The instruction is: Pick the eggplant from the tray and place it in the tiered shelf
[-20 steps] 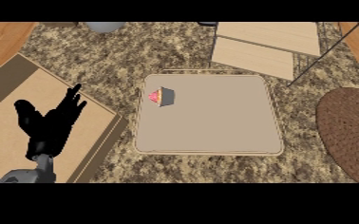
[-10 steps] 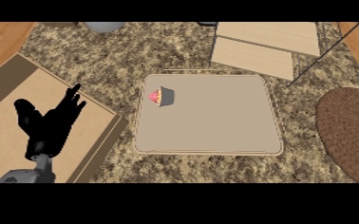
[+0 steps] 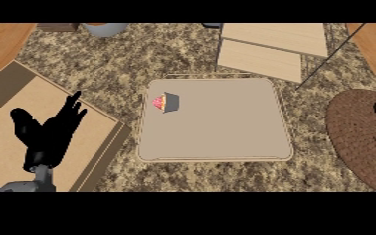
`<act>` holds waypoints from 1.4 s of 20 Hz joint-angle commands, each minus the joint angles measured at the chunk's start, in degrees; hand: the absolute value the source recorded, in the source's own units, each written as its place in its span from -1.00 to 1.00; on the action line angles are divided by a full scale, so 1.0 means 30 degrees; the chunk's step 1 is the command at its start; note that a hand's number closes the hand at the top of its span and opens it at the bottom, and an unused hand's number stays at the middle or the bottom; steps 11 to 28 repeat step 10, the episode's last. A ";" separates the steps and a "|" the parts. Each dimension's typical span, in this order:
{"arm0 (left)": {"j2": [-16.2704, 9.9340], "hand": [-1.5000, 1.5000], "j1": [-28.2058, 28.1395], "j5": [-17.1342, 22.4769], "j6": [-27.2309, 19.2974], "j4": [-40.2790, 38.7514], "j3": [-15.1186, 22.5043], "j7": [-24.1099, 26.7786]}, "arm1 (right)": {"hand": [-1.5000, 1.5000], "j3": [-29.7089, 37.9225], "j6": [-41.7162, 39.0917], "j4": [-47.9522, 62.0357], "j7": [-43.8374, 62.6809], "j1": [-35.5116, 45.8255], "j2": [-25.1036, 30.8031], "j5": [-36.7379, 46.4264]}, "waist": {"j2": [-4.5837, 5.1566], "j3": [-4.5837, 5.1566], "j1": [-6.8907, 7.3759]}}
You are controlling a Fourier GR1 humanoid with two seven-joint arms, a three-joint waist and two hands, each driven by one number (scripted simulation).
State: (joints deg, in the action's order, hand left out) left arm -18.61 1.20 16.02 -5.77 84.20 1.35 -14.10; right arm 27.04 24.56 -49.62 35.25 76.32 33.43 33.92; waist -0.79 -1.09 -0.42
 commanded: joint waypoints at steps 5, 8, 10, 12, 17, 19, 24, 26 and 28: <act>-0.0176 0.00 -0.0507 0.0380 0.0490 -0.1427 -0.0297 -0.0804 | -1.00 0.2041 -0.2565 -0.3003 0.1214 -0.2198 0.2834 -0.2396 | 0.0109 0.0365 -0.0436; 0.0364 0.00 -0.0256 0.0199 0.0080 -0.1748 -0.0040 -0.0850 | -1.00 0.3036 -0.4339 -0.3933 0.0418 -0.4108 0.3291 -0.4089 | 0.0148 0.0350 -0.0600; 0.0138 0.00 0.0097 -0.0132 -0.0279 -0.1172 0.0068 -0.1378 | -1.00 0.3441 -0.5348 -0.4932 0.1361 -0.4418 0.4296 -0.4592 | 0.0109 0.0352 -0.0600; 0.0138 0.00 0.0097 -0.0132 -0.0279 -0.1172 0.0068 -0.1378 | -1.00 0.3441 -0.5348 -0.4932 0.1361 -0.4418 0.4296 -0.4592 | 0.0109 0.0352 -0.0600; 0.0138 0.00 0.0097 -0.0132 -0.0279 -0.1172 0.0068 -0.1378 | -1.00 0.3441 -0.5348 -0.4932 0.1361 -0.4418 0.4296 -0.4592 | 0.0109 0.0352 -0.0600; 0.0138 0.00 0.0097 -0.0132 -0.0279 -0.1172 0.0068 -0.1378 | -1.00 0.3441 -0.5348 -0.4932 0.1361 -0.4418 0.4296 -0.4592 | 0.0109 0.0352 -0.0600; 0.0138 0.00 0.0097 -0.0132 -0.0279 -0.1172 0.0068 -0.1378 | -1.00 0.3441 -0.5348 -0.4932 0.1361 -0.4418 0.4296 -0.4592 | 0.0109 0.0352 -0.0600; 0.0138 0.00 0.0097 -0.0132 -0.0279 -0.1172 0.0068 -0.1378 | -1.00 0.3441 -0.5348 -0.4932 0.1361 -0.4418 0.4296 -0.4592 | 0.0109 0.0352 -0.0600; 0.0138 0.00 0.0097 -0.0132 -0.0279 -0.1172 0.0068 -0.1378 | -1.00 0.3441 -0.5348 -0.4932 0.1361 -0.4418 0.4296 -0.4592 | 0.0109 0.0352 -0.0600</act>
